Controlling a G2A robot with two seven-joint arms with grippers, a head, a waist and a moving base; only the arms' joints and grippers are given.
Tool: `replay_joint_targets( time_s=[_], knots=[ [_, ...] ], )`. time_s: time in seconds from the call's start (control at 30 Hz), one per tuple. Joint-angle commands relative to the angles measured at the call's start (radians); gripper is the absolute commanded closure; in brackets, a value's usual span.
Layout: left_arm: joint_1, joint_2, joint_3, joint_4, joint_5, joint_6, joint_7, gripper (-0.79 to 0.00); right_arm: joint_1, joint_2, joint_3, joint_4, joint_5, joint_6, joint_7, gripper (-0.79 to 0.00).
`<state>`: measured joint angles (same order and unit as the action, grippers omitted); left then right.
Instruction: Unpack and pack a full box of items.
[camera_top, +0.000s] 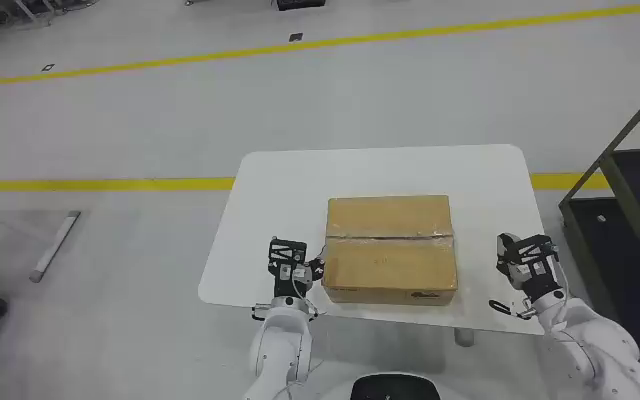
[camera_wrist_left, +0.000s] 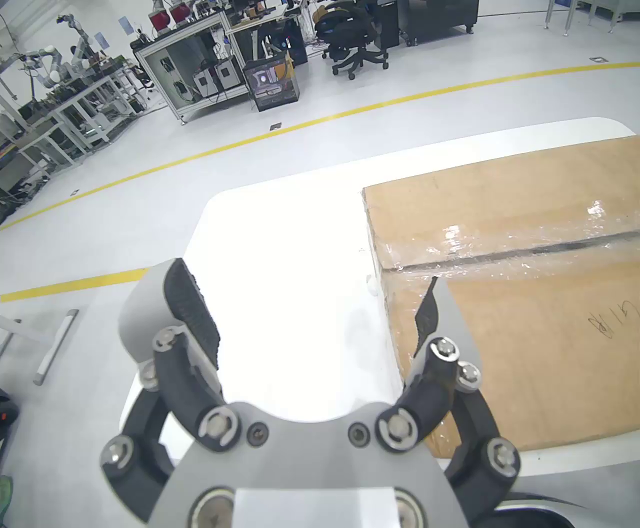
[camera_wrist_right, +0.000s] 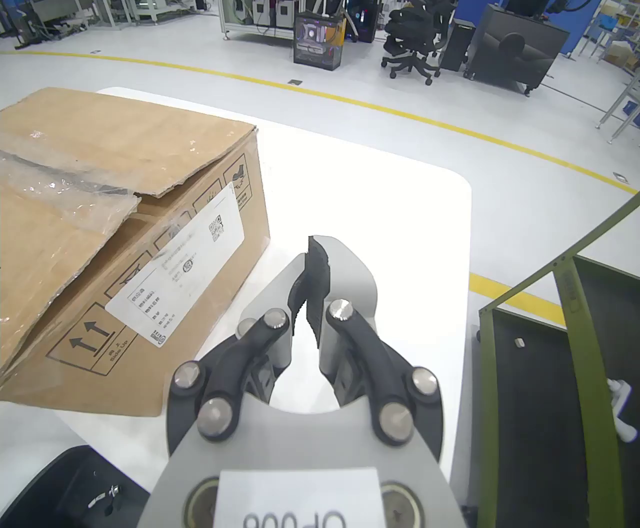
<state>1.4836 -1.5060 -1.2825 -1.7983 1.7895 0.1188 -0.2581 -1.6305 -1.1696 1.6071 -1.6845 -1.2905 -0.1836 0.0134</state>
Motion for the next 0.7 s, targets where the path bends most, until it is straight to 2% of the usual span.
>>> replay_joint_targets(
  time_s=[0.0, 0.33, 0.67],
  knots=[
    [0.0, 0.0, 0.0, 0.0, 0.0, 0.0, 0.0, -0.785, 0.0, 0.0, 0.0, 0.0, 0.0, 0.0, 0.0, 0.0],
    [0.0, 0.0, 0.0, 0.0, 0.0, 0.0, 0.0, -0.785, 0.013, -0.006, -0.01, 0.017, 0.043, 0.033, 0.035, 0.0],
    [0.0, 0.0, 0.0, 0.0, 0.0, 0.0, 0.0, -0.785, 0.116, -0.034, -0.168, 0.14, 0.11, 0.075, 0.059, 0.0]
  ],
)
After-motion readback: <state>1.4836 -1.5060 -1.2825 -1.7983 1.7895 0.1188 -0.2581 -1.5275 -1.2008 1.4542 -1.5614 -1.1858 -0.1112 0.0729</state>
